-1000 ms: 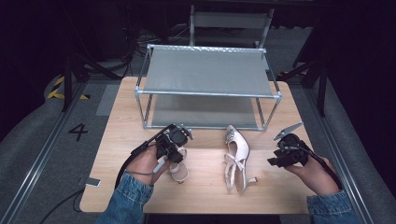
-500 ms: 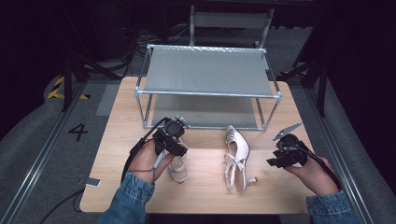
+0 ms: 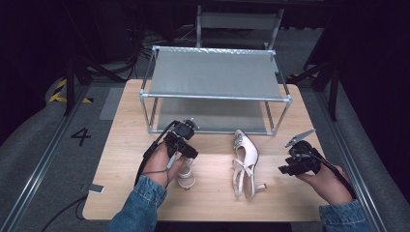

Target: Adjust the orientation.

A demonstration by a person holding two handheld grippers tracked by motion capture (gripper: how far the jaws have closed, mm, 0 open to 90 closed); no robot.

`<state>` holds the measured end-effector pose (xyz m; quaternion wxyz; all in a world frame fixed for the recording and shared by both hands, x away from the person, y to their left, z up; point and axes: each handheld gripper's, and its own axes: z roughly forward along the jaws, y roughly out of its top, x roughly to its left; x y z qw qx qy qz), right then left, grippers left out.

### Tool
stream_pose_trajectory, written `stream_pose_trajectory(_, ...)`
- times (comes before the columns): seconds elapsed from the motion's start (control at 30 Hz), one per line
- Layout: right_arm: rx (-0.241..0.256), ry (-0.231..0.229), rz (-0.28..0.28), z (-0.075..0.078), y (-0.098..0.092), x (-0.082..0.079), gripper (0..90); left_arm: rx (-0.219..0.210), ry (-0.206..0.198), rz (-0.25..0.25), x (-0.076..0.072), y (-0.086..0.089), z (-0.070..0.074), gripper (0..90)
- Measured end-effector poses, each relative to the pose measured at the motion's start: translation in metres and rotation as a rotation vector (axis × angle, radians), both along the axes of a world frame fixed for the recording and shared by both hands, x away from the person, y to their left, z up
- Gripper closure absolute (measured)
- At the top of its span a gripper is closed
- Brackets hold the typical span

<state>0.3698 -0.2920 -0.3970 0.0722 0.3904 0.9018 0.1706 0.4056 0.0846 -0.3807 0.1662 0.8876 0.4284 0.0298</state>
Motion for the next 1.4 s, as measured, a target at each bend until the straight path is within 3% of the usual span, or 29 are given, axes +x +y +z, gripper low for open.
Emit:
stream_pose_trajectory(0.17, 0.007, -0.001, 0.0, 0.0, -0.001, -0.001, 52.2, 0.025, 0.027, -0.035, -0.004, -0.008, -0.005, 43.6)
stream_pose_trajectory(0.3, 0.006, -0.001, -0.004, 0.001, -0.002, -0.001, 52.1, 0.0, 0.02, -0.045, -0.01, -0.01, 0.002, 45.3)
stream_pose_trajectory(0.37, 0.004, 0.0, 0.0, 0.0, -0.001, -0.001, 52.0, 0.033, 0.051, -0.044, -0.009, -0.013, -0.004, 46.9)
stream_pose_trajectory(0.47, 0.002, -0.001, 0.006, 0.001, 0.0, -0.001, 52.0, 0.067, 0.067, -0.017, -0.006, -0.013, -0.013, 47.0)
stream_pose_trajectory(0.73, -0.002, 0.002, 0.007, 0.0, 0.002, 0.001, 51.8, 0.079, 0.109, -0.001, 0.001, -0.015, -0.03, 44.8)
stream_pose_trajectory(1.0, -0.004, 0.004, 0.008, -0.001, 0.003, 0.001, 51.7, 0.11, 0.074, 0.019, 0.008, -0.016, -0.038, 55.5)
stream_pose_trajectory(1.1, -0.006, 0.004, 0.01, -0.001, 0.003, 0.002, 51.8, 0.141, 0.051, 0.004, 0.008, -0.016, -0.037, 63.6)
stream_pose_trajectory(1.23, -0.006, 0.003, 0.012, -0.001, 0.004, 0.002, 51.8, 0.152, 0.054, -0.01, 0.005, -0.014, -0.035, 77.1)
stream_pose_trajectory(1.3, -0.006, 0.005, 0.014, -0.002, 0.004, 0.002, 51.8, 0.182, 0.029, -0.027, 0.003, -0.012, -0.033, 83.9)
stream_pose_trajectory(1.4, -0.002, 0.007, 0.017, -0.002, 0.004, 0.003, 51.8, 0.158, 0.004, -0.028, 0.001, -0.005, -0.027, 85.3)
